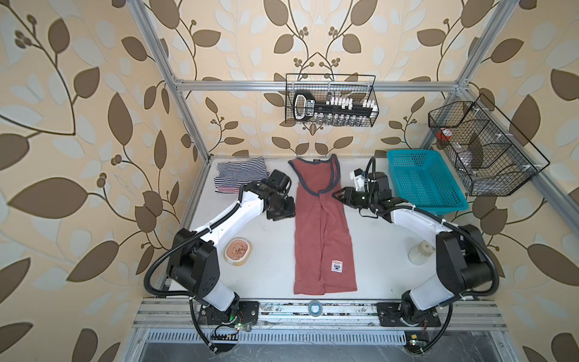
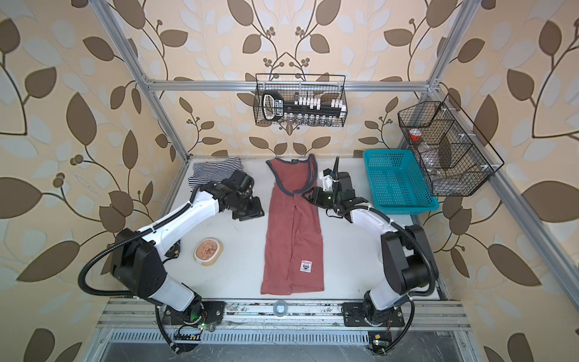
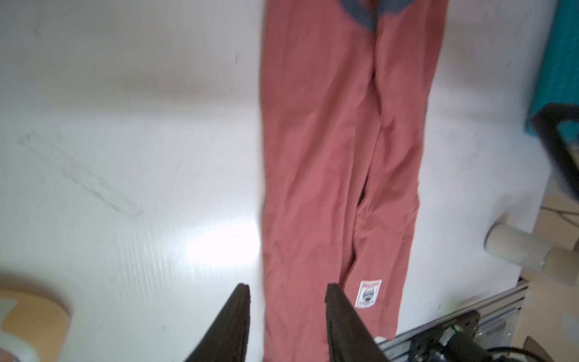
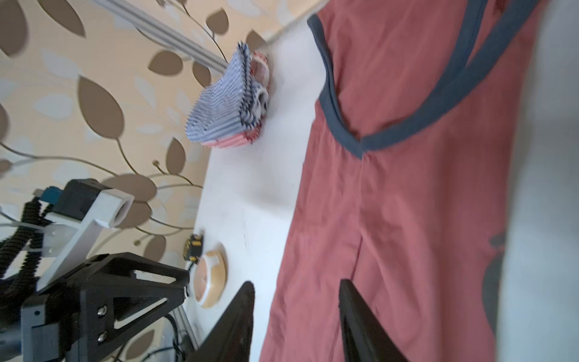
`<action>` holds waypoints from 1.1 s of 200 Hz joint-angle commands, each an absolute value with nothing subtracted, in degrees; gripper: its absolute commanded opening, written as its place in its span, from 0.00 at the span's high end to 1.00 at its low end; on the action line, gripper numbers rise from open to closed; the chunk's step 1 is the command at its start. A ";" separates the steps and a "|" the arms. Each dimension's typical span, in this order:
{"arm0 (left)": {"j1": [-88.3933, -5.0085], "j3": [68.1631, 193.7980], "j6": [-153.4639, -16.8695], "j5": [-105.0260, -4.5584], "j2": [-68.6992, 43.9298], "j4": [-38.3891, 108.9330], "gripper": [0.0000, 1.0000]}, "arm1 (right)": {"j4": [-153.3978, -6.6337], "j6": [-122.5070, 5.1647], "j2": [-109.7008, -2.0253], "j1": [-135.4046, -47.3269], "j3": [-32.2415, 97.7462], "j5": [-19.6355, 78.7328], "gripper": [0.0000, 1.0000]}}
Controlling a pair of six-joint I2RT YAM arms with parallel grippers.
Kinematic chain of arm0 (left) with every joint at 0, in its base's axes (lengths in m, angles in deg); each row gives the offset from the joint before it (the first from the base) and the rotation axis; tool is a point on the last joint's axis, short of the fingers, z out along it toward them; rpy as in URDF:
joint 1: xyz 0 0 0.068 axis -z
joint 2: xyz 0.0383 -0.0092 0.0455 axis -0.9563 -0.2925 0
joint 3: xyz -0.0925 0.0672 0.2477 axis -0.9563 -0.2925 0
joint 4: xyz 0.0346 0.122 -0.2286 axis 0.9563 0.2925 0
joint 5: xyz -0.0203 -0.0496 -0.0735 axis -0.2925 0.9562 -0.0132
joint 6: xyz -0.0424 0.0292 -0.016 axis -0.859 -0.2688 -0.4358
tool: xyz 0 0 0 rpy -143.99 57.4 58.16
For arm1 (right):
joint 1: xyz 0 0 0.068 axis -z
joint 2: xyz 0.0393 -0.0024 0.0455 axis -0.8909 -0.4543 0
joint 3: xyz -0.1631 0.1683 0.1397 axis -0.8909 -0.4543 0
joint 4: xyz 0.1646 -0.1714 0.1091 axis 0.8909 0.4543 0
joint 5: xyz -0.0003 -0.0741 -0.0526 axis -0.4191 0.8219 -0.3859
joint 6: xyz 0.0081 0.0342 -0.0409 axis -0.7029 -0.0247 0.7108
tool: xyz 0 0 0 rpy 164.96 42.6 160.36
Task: Fold and stack the tank tops
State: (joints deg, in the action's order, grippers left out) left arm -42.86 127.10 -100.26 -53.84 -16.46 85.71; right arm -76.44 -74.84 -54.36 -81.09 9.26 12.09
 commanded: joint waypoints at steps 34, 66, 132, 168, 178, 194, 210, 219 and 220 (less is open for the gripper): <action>-33.04 110.88 -108.33 -55.46 -7.63 82.87 0.54 | -50.74 -71.64 -36.72 -95.23 -1.30 33.52 0.49; -26.55 106.75 -112.31 -55.29 -8.60 79.37 0.50 | -47.20 -81.15 -30.90 -105.09 -9.56 40.20 0.47; -19.03 101.76 -119.83 -53.93 -14.46 72.37 0.46 | -43.12 -90.58 -27.32 -111.85 -14.88 45.91 0.43; -16.80 100.10 -122.62 -52.59 -16.76 70.19 0.46 | -44.82 -91.25 -26.09 -111.94 -17.29 42.51 0.41; -16.21 99.46 -123.27 -52.32 -16.90 69.69 0.46 | -44.98 -91.99 -25.59 -112.01 -18.31 41.68 0.41; -15.22 98.45 -124.54 -52.02 -16.49 69.25 0.46 | -43.87 -92.78 -24.48 -112.27 -19.70 41.69 0.41; -14.51 97.69 -125.45 -51.95 -15.83 69.07 0.46 | -43.34 -93.66 -22.47 -112.29 -21.34 41.30 0.41; -14.24 97.30 -125.82 -51.85 -15.43 69.11 0.46 | -43.89 -94.24 -21.31 -112.29 -22.38 40.65 0.41; -14.22 97.26 -125.88 -51.86 -15.42 69.16 0.46 | -43.95 -94.28 -21.14 -112.29 -22.50 40.57 0.41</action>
